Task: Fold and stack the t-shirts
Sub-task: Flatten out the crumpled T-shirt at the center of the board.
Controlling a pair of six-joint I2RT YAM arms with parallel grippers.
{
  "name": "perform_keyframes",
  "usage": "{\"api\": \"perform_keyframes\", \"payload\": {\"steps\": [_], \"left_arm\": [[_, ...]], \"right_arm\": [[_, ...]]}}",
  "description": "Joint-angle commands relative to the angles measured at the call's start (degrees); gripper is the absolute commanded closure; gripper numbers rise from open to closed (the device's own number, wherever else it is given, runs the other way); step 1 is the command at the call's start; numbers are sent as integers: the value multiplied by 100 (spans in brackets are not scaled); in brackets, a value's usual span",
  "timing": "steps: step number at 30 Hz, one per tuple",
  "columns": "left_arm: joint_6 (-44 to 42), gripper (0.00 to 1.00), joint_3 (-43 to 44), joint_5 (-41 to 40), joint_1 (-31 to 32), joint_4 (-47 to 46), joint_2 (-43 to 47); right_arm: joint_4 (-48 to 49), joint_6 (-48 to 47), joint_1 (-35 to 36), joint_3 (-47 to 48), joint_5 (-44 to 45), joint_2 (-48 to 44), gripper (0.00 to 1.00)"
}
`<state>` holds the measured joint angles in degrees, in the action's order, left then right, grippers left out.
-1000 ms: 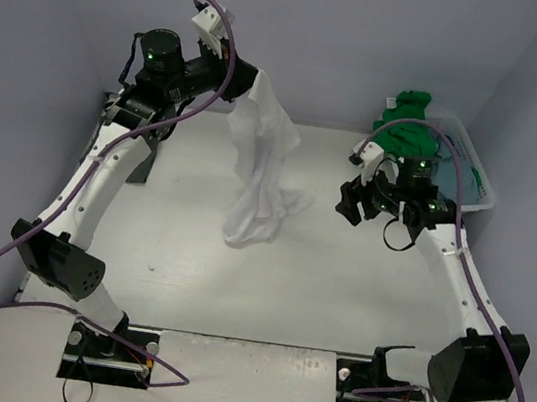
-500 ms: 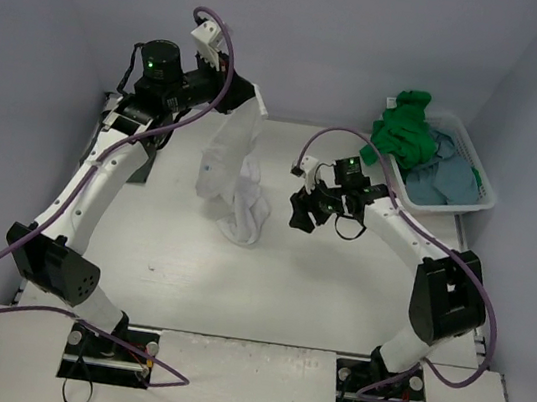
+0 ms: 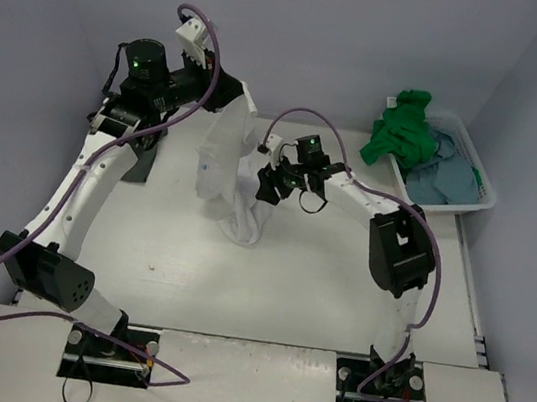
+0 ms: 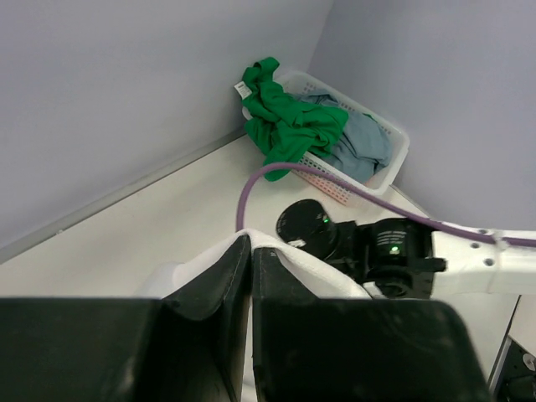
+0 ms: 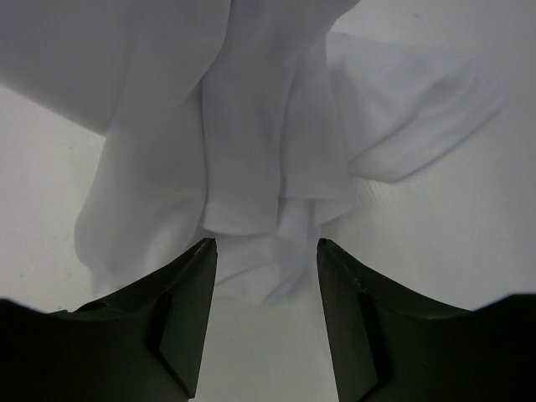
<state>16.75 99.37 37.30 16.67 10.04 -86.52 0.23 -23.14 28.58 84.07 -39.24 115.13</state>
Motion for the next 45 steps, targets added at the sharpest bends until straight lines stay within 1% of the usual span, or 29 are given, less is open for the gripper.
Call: {"api": "perform_keyframes", "payload": {"steps": [1,5,12,14,16,17,19,21,22,24,27,30,31,32,33,36,37,38,39,41,42,45], "left_arm": [[91,100,56,137,-119,-389,434],[118,100,30,164,-181,-398,513],[153,100,-6,208,-243,-389,575],[162,100,-32,225,-251,-398,575],[170,100,-58,225,-278,-398,601],[170,100,-76,234,-287,-398,610],[205,100,-102,251,-339,-424,610],[232,100,-111,286,-401,-416,619],[232,100,-111,295,-444,-407,628],[223,100,-102,322,-497,-381,636],[92,100,-59,374,-629,-232,671],[-40,100,-102,427,-892,-108,803],[-49,100,-111,488,-989,-73,821],[-58,100,-120,532,-1173,-47,856],[-84,100,-129,576,-1270,23,891],[-137,100,-137,717,-1613,190,953],[-163,100,-129,770,-1640,226,979],[-164,100,-137,831,-1823,261,997],[-155,100,-137,893,-1973,279,1040],[-85,100,-102,1033,-2114,305,1102],[-41,100,-94,1077,-2228,305,1128],[152,100,-6,1288,-2369,323,1234]], "right_arm": [[258,125,113,548,-250,290,52],[241,160,236,838,-285,668,52],[223,178,455,997,-259,835,51],[214,152,499,997,-242,853,58],[214,169,543,1006,-259,897,68],[214,186,552,1006,-259,932,76],[197,178,579,1006,-250,941,84],[179,152,570,953,-242,923,87],[170,125,570,936,-181,889,91],[144,20,561,857,-75,836,94],[126,-77,491,672,206,608,100],[109,-95,272,444,548,213,100],[100,-95,193,391,671,-58,100],[83,-86,18,347,786,-191,100],[13,-103,-79,294,1056,-341,100],[-304,-147,-519,285,1339,-1121,100],[-365,-173,-624,285,1375,-1298,100],[-514,-200,-799,294,1410,-1474,100],[-576,-244,-862,294,1506,-1833,100],[-796,-358,-968,311,1560,-2160,100],[-875,-376,-1064,346,1543,-2475,100],[-1209,-446,-1152,522,1578,-2950,100]]}}
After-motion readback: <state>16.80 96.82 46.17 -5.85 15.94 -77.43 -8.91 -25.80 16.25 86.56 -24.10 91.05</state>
